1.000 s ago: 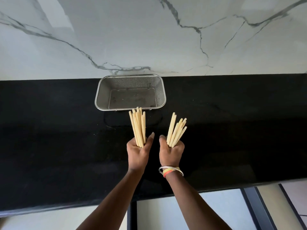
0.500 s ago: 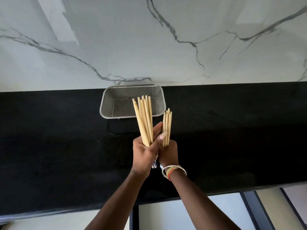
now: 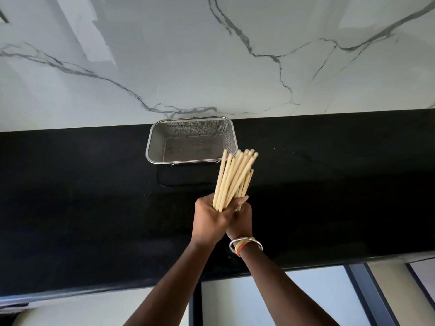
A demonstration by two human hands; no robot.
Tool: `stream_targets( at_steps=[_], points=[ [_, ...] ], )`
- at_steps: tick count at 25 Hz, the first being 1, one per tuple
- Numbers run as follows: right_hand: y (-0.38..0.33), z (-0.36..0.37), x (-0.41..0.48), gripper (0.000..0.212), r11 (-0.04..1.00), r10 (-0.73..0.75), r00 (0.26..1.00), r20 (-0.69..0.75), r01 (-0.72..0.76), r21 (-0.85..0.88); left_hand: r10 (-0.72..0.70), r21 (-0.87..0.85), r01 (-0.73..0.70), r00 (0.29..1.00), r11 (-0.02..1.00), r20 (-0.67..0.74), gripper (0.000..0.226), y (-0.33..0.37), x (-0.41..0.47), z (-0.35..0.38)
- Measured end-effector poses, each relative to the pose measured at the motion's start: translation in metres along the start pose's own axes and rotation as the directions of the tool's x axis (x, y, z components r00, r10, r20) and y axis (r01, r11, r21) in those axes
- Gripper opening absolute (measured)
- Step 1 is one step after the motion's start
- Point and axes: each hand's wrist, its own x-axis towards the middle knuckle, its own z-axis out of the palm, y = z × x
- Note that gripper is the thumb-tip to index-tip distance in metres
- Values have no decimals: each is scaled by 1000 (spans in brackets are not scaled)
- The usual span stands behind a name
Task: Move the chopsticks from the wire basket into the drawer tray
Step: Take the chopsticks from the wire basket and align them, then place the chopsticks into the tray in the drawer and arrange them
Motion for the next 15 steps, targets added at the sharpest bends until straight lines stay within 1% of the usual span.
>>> stream_targets(
  at_steps=[2, 3, 5, 6, 8, 9, 12, 13, 15],
  points=[
    [10, -4, -1, 30, 1000, 20, 1000, 16, -19, -23, -27, 39, 26, 1000, 999, 16, 17, -6, -9, -3],
    [11, -7, -3, 26, 999, 27, 999, 32, -26, -22, -23, 42, 22, 999, 999, 26, 19, -5, -10, -3],
    [9, -11, -5, 16, 999, 45, 995, 86, -43, -23, -37, 54, 34, 998, 998, 56, 16, -5, -10, -5],
    [5, -14, -6, 16, 999, 54, 991, 121, -54, -6, -45, 39, 43, 998, 998, 54, 15, -4, -10, -8],
    [-4, -20, -12, 21, 994, 85, 972, 217, -98, 51, -68, -21, 70, 996, 997, 53, 23, 2, -12, -16],
    [-12, -25, -17, 21, 987, 102, 957, 270, -130, 89, -64, -30, 66, 996, 997, 61, 28, 8, -13, -19],
    [-25, -42, -29, 8, 970, 150, 899, 412, -214, 113, -31, 16, 29, 991, 999, 127, 31, 22, -15, -25],
    [-29, -48, -35, 8, 970, 157, 886, 437, -220, 98, -18, 1, 18, 990, 1000, 140, 31, 27, -17, -24],
    [-36, -60, -45, 12, 976, 169, 884, 437, -212, 51, 11, -36, -6, 990, 999, 138, 34, 33, -25, -21]
  ],
)
